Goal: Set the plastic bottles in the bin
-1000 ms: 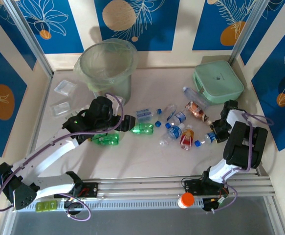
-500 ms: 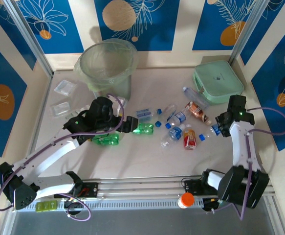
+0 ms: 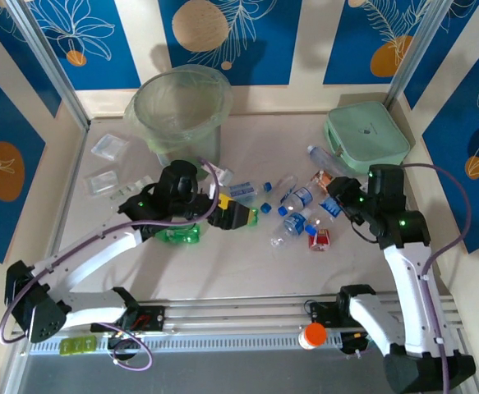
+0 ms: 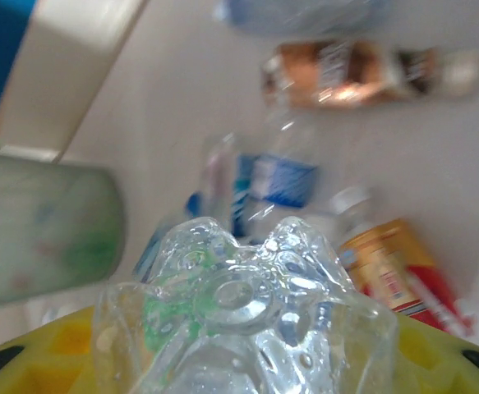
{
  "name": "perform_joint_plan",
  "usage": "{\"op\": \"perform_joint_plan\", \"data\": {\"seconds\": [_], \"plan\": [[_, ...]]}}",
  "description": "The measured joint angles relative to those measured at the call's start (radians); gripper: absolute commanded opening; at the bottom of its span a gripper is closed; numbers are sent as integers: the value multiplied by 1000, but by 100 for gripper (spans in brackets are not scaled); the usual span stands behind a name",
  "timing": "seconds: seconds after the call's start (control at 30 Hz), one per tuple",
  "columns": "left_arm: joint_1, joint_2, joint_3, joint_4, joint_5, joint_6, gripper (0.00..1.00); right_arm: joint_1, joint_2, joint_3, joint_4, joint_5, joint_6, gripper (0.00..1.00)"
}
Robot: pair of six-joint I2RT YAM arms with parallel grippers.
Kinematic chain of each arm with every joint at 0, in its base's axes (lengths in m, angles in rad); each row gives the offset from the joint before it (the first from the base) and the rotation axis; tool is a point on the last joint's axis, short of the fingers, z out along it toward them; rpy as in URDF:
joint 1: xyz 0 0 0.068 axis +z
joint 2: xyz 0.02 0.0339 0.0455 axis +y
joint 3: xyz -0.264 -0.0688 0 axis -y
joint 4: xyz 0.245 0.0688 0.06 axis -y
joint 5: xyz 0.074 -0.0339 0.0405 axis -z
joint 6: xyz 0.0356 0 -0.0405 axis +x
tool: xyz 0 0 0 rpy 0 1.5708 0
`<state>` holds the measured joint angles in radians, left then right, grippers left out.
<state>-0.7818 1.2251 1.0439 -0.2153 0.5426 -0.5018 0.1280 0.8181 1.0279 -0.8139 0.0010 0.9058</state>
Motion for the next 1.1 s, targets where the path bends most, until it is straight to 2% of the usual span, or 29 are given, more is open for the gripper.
{"op": "perform_joint_plan", "data": {"seconds": [0.23, 0.33, 0.53, 0.77, 0.87, 1.03, 1.1], "plan": [[-12, 112, -1, 278, 142, -184, 99, 232, -37, -11, 127, -62, 65, 41], [-21, 161, -12, 442, 210, -285, 100, 290, -40, -16, 186, -70, 90, 40], [-39, 239, -52, 777, 323, -500, 97, 345, -44, -39, 298, -84, 137, 40], [-51, 282, -58, 967, 368, -632, 93, 357, -44, -100, 439, -115, 190, 38], [-52, 309, -61, 1053, 377, -691, 84, 359, -44, -108, 482, -118, 200, 37], [-51, 346, -61, 1155, 391, -771, 62, 364, -49, -111, 534, -131, 211, 36], [-51, 353, -61, 1176, 394, -788, 57, 364, -57, -117, 549, -134, 214, 36]]}}
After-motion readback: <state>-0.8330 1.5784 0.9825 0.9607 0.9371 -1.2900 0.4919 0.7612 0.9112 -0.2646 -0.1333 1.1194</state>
